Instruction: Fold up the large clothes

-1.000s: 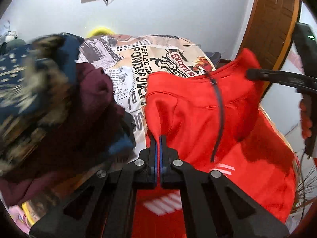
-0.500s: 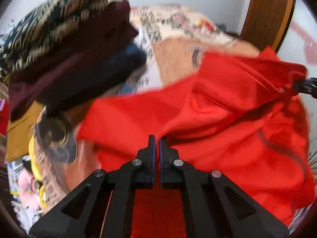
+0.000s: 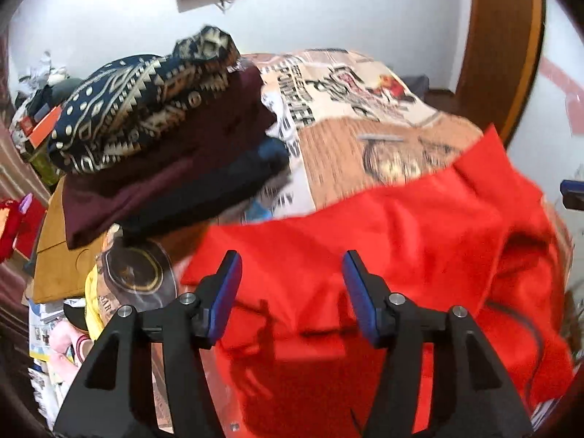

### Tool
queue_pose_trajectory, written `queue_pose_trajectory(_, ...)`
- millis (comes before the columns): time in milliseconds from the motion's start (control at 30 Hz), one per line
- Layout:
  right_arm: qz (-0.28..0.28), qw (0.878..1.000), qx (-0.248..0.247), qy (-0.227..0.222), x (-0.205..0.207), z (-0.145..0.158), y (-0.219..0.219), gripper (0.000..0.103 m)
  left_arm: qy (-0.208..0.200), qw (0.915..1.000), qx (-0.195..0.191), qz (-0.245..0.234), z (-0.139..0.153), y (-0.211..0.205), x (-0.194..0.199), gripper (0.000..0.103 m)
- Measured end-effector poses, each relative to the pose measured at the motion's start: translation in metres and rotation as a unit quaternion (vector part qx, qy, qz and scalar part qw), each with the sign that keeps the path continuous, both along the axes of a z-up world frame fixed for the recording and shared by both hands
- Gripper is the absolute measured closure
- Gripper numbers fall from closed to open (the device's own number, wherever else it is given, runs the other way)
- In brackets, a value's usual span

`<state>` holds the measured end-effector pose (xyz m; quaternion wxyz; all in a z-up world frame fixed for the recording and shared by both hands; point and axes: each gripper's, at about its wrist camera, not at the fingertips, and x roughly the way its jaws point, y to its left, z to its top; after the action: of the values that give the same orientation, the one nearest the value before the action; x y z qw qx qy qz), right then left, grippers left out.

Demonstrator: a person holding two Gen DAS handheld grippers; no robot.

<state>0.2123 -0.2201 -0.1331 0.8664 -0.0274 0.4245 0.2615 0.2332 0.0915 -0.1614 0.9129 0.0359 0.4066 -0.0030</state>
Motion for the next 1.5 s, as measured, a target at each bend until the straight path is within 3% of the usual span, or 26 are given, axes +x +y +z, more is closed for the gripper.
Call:
queue_pose_trajectory(100,-0.015,1.000,0.015,-0.021,0.012,0.010,0.007,0.057,0.000,0.9993,-0.037,0.004,0.003,-0.003,0.017,0.046)
queue_pose_trajectory(233,-0.030,0.999,0.024,-0.006,0.033,-0.004,0.023,0.054,0.029,0.9969,-0.072,-0.014,-0.015,-0.021,0.026,0.046)
queue_pose_trajectory(433,-0.023,0.997,-0.022,0.072,0.038,-0.065,0.036,0.054,0.079,0.9948,0.015,-0.063,-0.067,-0.061,0.010,0.044)
queue_pose_trajectory(533,-0.010,0.998,-0.035,0.055,0.021,-0.075,0.031,0.054,0.078,0.9942,0.028,-0.068,-0.079,-0.057,-0.009,0.037)
queue_pose_trajectory(667,-0.006,0.997,-0.065,0.046,0.004,-0.069,0.024,0.054,0.068,0.9965,-0.020,-0.044,-0.069,-0.030,-0.031,0.025)
queue_pose_trajectory(767,-0.008,0.996,-0.072,0.045,0.000,-0.064,0.015,0.054,0.071,0.9956,-0.054,-0.029,-0.062,-0.010,-0.042,0.024)
queue_pose_trajectory(933,-0.037,0.997,-0.057,0.036,0.001,-0.051,-0.007,0.054,0.055,0.9943,-0.074,0.053,-0.049,0.042,-0.055,0.024)
queue_pose_trajectory(1067,-0.072,0.997,-0.022,0.030,0.010,-0.037,-0.028,0.054,0.042,0.9806,-0.135,0.135,-0.045,0.093,-0.055,0.024)
queue_pose_trajectory(1167,-0.105,0.994,0.002,0.030,0.022,-0.030,-0.045,0.054,0.038,0.9628,-0.208,0.168,-0.049,0.125,-0.052,0.024)
queue_pose_trajectory(1400,-0.163,0.984,0.037,0.067,0.054,-0.041,-0.072,0.053,0.056,0.9337,-0.314,0.163,-0.076,0.140,-0.021,0.024)
queue_pose_trajectory(1500,-0.172,0.980,0.050,0.093,0.068,-0.053,-0.075,0.053,0.068,0.9285,-0.325,0.165,-0.091,0.139,-0.002,0.024)
